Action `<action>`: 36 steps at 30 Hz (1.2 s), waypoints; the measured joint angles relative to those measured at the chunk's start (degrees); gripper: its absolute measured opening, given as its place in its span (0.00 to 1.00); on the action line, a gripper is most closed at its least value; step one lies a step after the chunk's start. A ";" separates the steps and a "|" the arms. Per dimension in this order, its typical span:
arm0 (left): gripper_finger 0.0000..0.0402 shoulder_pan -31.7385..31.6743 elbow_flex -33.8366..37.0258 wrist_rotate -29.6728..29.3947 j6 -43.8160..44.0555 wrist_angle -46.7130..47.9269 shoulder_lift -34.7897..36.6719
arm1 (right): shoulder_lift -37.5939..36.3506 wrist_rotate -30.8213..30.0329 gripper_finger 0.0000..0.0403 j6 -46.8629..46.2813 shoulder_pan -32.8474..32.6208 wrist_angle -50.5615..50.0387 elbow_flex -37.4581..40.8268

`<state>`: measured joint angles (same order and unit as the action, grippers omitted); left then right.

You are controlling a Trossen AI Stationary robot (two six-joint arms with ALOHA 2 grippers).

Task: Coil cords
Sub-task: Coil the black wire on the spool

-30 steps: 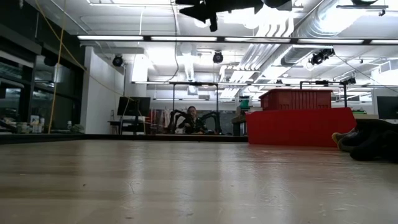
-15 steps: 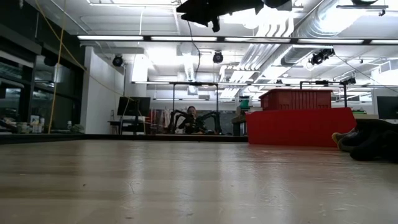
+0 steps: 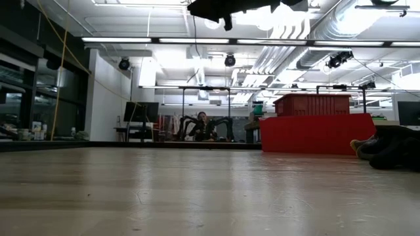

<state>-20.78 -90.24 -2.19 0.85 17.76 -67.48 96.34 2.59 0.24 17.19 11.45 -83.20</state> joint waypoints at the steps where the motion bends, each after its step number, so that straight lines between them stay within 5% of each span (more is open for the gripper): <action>1: 0.00 0.00 0.00 0.02 -0.01 0.02 0.00 | 0.00 -0.02 0.16 -0.16 0.00 0.01 0.00; 5: 0.00 0.00 0.00 0.02 -0.01 -0.04 0.00 | -0.02 -0.60 0.02 -0.47 -0.06 -0.07 0.00; 11: 0.00 -0.01 0.04 -0.58 5.80 -2.51 -0.77 | -0.36 -1.57 0.00 -4.09 -2.98 2.52 0.00; 16: 0.00 -0.22 0.04 -0.13 22.02 -6.36 -3.49 | -0.42 -1.64 0.00 -3.04 -7.42 8.44 0.00; 25: 0.00 -0.09 0.04 9.06 57.46 -8.15 -6.74 | -0.42 -5.24 0.00 -2.78 -8.74 14.02 0.00; 36: 0.00 2.75 0.09 14.42 80.98 -10.81 -7.85 | 0.19 -5.63 0.00 -1.25 -7.74 18.64 -0.04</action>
<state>-18.03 -90.15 12.23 81.83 6.95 -75.33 96.52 -3.04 -1.01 9.45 30.10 -83.24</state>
